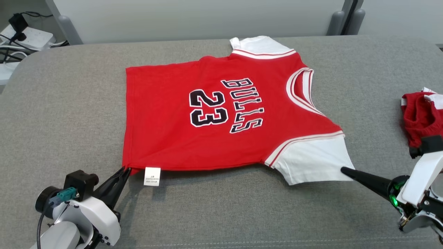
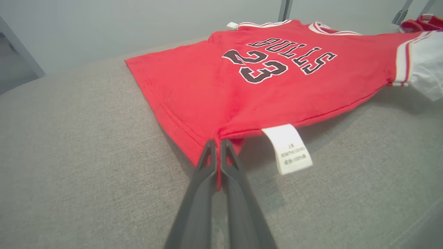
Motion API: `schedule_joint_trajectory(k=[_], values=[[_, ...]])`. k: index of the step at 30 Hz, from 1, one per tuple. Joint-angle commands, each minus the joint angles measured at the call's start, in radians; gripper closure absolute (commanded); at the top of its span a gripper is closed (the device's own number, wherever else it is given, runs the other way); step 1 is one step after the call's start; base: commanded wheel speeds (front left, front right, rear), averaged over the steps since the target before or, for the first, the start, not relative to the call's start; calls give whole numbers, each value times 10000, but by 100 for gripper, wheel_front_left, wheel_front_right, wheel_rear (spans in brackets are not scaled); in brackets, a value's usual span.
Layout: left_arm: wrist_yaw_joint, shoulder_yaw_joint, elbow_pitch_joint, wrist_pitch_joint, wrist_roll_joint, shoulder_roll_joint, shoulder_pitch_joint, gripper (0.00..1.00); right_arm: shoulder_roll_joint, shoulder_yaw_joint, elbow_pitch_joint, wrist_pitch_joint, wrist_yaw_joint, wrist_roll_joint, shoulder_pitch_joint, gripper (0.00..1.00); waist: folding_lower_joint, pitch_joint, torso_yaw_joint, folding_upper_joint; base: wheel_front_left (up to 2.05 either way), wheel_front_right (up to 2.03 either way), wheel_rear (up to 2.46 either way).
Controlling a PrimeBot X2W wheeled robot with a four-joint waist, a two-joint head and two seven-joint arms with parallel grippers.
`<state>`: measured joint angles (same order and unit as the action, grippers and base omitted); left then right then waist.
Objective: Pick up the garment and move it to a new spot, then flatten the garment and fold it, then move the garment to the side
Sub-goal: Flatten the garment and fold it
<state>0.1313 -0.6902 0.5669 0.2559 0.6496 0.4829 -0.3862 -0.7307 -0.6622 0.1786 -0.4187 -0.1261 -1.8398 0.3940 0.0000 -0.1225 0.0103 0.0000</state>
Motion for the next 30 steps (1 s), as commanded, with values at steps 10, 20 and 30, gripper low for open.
schedule_joint_trajectory(k=[10, 20, 30], values=[[-6, 719, 764, 59, -563, -79, 91, 0, -232, -698, 254, 1065, -46, 367, -223, 0, 0, 140, 1, 0, 0, 0, 0], [-6, 1958, 704, 59, -1253, -354, 286, 0, -557, -571, 624, 2835, -46, 1154, -56, 0, 0, 336, 109, 0, 0, 0, 0], [-217, 4227, -171, 59, -2429, -1166, 1102, 0, 289, -509, 2131, 6333, -46, 4106, 487, 0, 0, 558, 197, 0, 0, 0, 0]])
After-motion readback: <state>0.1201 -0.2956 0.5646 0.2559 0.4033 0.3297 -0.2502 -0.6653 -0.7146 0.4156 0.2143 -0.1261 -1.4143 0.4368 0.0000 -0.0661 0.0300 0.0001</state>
